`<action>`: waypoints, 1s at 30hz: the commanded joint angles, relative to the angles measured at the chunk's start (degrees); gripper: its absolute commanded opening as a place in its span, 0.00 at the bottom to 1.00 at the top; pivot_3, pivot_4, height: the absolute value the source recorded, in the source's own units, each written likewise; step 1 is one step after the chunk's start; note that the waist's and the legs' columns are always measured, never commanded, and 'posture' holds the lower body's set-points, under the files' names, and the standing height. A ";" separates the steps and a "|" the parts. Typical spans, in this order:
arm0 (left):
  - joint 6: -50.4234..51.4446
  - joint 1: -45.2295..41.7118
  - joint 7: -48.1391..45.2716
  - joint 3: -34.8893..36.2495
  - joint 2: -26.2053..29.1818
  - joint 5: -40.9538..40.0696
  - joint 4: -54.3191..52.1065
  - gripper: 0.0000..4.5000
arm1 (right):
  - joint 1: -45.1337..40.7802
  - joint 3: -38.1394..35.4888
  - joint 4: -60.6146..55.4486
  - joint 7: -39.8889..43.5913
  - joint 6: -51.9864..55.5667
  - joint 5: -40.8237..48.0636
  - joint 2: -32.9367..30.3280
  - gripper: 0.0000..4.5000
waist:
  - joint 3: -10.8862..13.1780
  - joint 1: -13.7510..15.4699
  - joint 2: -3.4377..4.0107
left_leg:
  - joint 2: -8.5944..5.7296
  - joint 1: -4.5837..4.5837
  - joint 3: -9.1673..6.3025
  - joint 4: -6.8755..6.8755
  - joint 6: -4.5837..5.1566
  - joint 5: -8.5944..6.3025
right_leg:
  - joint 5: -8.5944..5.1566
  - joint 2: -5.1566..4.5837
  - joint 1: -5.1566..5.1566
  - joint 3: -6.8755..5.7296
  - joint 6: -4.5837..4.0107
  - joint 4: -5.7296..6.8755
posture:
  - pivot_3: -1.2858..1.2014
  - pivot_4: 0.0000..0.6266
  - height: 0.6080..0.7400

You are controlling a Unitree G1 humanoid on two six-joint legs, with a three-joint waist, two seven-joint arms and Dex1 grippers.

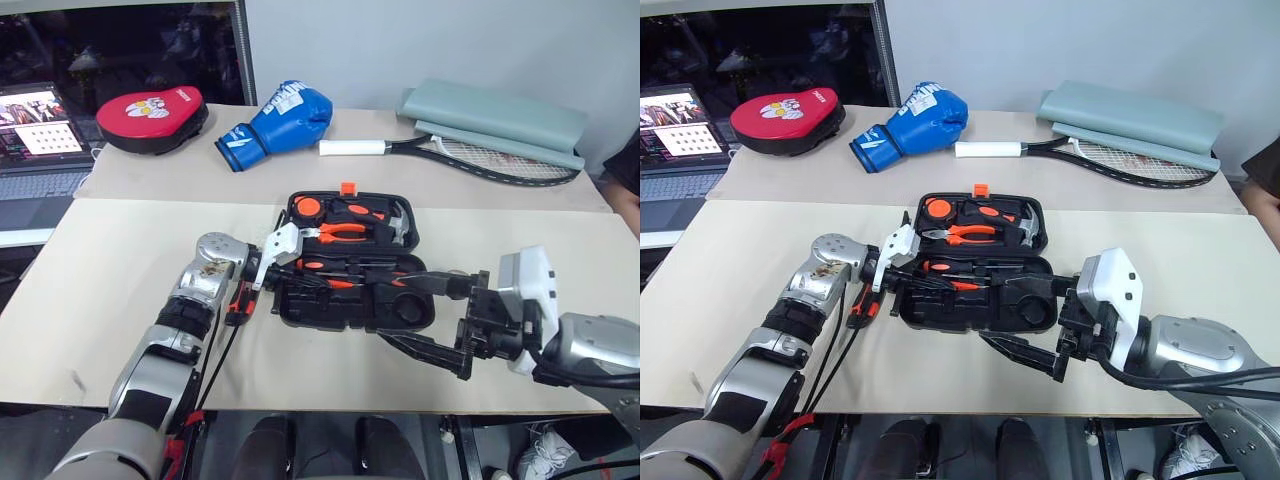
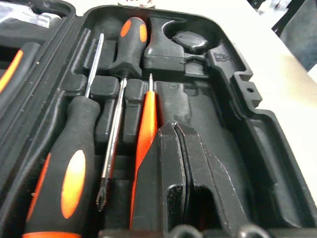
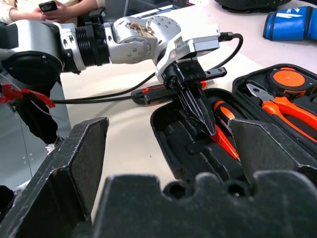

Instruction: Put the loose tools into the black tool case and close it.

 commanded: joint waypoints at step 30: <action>-10.10 1.52 5.76 -0.69 -0.13 4.83 9.26 0.01 | -2.24 -1.39 0.96 -0.14 -0.08 1.27 -0.90 1.00 | -0.20 -0.34 0.28 | 0.09 0.55 0.04 -0.06 0.00 0.00 | -0.01 0.03 0.52 0.03 0.00 -0.05 | 0.52 0.24 0.97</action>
